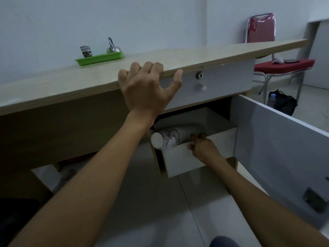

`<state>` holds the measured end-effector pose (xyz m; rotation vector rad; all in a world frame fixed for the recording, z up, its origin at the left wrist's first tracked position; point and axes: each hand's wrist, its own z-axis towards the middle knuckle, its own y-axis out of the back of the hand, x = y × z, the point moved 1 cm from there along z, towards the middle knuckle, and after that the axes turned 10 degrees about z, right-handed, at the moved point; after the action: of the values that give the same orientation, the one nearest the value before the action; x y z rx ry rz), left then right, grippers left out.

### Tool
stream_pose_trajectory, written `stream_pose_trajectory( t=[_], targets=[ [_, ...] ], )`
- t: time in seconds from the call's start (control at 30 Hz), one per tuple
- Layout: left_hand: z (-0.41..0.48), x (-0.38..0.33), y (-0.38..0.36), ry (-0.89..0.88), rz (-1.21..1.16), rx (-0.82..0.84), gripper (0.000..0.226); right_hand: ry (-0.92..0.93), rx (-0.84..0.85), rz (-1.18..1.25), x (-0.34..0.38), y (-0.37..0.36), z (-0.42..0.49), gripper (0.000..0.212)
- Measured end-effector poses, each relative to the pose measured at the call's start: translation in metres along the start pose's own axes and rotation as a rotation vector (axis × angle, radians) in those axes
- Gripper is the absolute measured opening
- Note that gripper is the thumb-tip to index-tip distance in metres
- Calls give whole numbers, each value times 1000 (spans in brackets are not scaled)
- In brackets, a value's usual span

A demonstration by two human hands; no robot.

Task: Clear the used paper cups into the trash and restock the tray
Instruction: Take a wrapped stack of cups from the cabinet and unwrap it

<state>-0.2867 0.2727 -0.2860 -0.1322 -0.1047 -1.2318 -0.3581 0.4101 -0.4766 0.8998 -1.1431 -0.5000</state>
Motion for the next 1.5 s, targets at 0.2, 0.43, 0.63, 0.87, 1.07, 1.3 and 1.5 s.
stream_pose_trajectory(
  t=[0.2,0.43,0.63,0.87,1.07,1.3,1.5],
  targets=[
    [1,0,6,-15,-2,58,50,-1,-25,-8,1,5,-24,40],
    [3,1,12,-35,-33,159,50,15,-72,-67,2,8,-54,40],
    [3,5,20,-48,-86,229,47,18,-101,-52,0,9,-75,36],
    [-11,9,27,-127,-190,245,51,37,-143,-47,0,10,-96,31],
    [-63,0,47,-273,-263,231,48,32,-153,-47,3,9,-106,32],
    [-96,-7,45,-132,-433,958,51,42,-162,-29,1,9,-109,32],
    [-102,-17,45,37,-443,1402,70,49,-158,-29,-2,5,-114,30]
  ],
)
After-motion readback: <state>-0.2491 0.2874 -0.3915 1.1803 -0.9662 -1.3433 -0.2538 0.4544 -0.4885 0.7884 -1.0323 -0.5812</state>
